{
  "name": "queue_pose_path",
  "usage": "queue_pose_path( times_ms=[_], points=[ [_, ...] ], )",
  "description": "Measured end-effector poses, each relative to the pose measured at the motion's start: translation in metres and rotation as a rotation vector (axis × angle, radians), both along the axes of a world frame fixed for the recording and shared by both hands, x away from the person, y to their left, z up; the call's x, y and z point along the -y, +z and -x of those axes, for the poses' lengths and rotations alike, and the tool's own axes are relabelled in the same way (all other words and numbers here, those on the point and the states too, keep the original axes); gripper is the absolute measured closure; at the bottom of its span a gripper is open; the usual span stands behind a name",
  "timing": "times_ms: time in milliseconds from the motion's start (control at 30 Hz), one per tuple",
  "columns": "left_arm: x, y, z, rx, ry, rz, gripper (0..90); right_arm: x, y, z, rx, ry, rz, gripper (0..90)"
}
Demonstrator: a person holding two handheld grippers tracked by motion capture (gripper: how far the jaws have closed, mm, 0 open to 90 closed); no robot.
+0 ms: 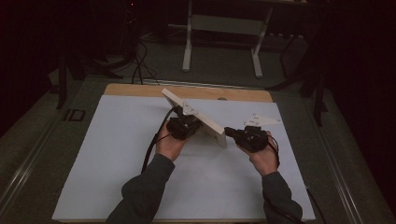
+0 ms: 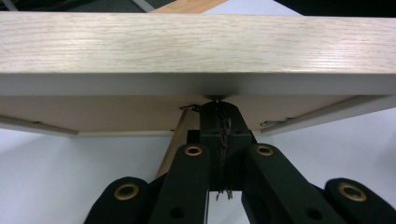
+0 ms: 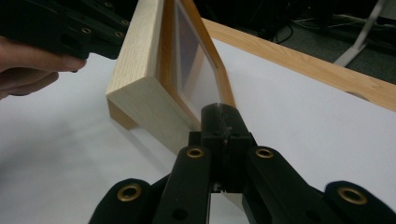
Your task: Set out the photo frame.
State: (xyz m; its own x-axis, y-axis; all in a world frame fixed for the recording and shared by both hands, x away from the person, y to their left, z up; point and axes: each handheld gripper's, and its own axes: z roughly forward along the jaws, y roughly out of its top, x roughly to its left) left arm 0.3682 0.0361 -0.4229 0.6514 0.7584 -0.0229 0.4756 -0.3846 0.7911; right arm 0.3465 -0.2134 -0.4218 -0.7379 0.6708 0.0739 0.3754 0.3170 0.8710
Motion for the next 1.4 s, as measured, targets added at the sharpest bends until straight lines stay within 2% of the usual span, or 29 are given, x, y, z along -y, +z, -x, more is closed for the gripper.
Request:
queue_pose_path(
  times_ms=[267,800,1067,1167,1400],
  points=[
    [-0.001,0.0,0.0,0.0,0.002,-0.004,90.0,-0.005,0.001,-0.003,-0.013,0.033,-0.014,90.0],
    [-0.005,0.0,-0.001,-0.002,0.004,0.011,90.0,-0.02,0.002,-0.006,-0.024,0.088,0.002,90.0],
    [-0.008,0.003,0.002,0.01,-0.027,0.026,90.0,-0.026,0.002,-0.004,-0.025,0.119,0.014,90.0],
    [-0.009,0.004,0.005,0.013,-0.048,0.055,90.0,-0.028,0.003,-0.003,-0.021,0.131,0.018,90.0],
    [-0.006,0.003,0.01,0.011,-0.08,0.021,90.0,-0.033,0.002,-0.003,-0.027,0.152,0.022,90.0]
  ],
)
